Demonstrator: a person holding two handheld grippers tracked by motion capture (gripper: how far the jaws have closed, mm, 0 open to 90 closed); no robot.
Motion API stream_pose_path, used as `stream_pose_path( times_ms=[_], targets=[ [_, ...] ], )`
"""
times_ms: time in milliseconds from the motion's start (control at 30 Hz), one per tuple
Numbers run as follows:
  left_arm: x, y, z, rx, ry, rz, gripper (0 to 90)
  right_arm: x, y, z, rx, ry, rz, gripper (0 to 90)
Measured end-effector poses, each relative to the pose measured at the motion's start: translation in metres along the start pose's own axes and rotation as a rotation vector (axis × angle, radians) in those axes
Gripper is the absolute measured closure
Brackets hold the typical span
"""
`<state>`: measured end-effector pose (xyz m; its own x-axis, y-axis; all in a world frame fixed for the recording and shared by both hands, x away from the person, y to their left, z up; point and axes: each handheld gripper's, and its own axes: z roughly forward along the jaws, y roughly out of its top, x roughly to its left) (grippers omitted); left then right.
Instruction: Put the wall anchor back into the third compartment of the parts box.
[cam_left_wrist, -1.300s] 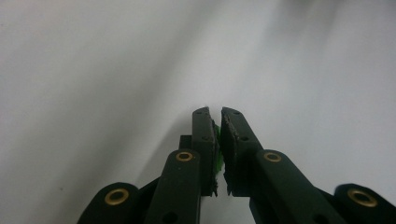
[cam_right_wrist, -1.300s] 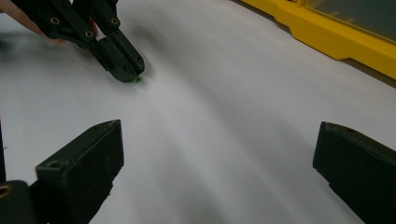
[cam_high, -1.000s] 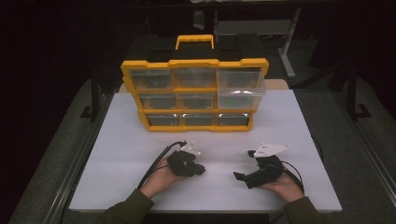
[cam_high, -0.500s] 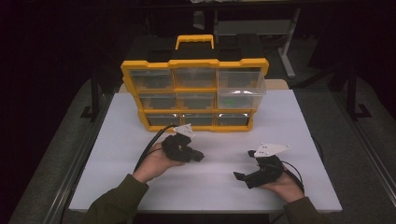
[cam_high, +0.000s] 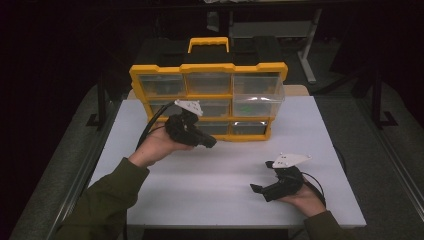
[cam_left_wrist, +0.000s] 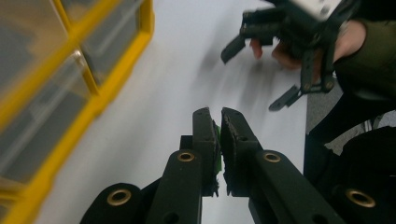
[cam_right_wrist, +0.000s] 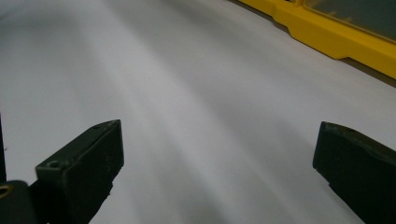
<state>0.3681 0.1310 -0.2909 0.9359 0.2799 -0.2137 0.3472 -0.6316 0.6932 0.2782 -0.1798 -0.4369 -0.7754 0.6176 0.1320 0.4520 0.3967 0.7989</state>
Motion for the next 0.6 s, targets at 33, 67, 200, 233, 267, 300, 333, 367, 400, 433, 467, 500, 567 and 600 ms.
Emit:
stream_pose_path(
  times_ms=[33,67,200,233,267,300,333,367,400,433,467,500,567,600],
  targets=[
    [0.001,0.005,-0.003,-0.005,-0.005,0.001,85.1,0.0,-0.001,0.0,-0.003,0.003,0.001,1.2],
    [0.001,0.011,-0.007,-0.006,-0.008,0.003,85.1,-0.001,-0.001,-0.001,-0.001,0.004,0.003,1.1],
    [0.002,0.034,-0.019,-0.009,-0.009,0.031,85.1,-0.001,-0.001,-0.002,-0.006,0.005,0.017,1.2],
    [0.002,0.04,-0.023,-0.01,-0.006,0.038,85.1,-0.001,-0.001,-0.002,-0.007,0.003,0.016,1.2],
    [0.001,0.046,-0.026,-0.01,-0.001,0.043,85.1,-0.001,-0.001,-0.001,-0.004,0.003,0.019,1.2],
    [0.001,0.052,-0.03,-0.006,0.003,0.054,85.1,-0.001,-0.001,-0.001,0.002,0.001,0.009,1.2],
    [0.001,0.058,-0.034,-0.011,0.009,0.058,85.1,-0.001,-0.002,0.0,0.007,0.0,0.006,1.2],
    [0.0,0.064,-0.037,-0.014,0.015,0.068,85.1,-0.001,-0.002,0.0,0.004,0.001,0.005,1.2],
    [0.0,0.071,-0.041,-0.017,0.021,0.075,85.1,-0.001,-0.003,0.0,0.005,0.003,0.005,1.2],
    [-0.001,0.077,-0.045,-0.019,0.022,0.088,85.1,-0.001,-0.003,0.0,0.009,0.007,0.007,1.2],
    [-0.001,0.083,-0.048,-0.025,0.027,0.095,85.1,-0.001,-0.004,-0.001,0.009,0.006,0.011,1.2],
    [-0.002,0.089,-0.051,-0.025,0.032,0.106,85.1,-0.001,-0.004,-0.002,0.009,0.001,0.009,1.2],
    [-0.002,0.1,-0.056,-0.031,0.036,0.112,85.1,-0.001,-0.004,-0.003,0.004,0.002,0.009,1.2],
    [-0.003,0.105,-0.057,-0.029,0.04,0.121,85.1,-0.001,-0.004,-0.003,0.005,0.0,0.012,1.2]
  ],
)
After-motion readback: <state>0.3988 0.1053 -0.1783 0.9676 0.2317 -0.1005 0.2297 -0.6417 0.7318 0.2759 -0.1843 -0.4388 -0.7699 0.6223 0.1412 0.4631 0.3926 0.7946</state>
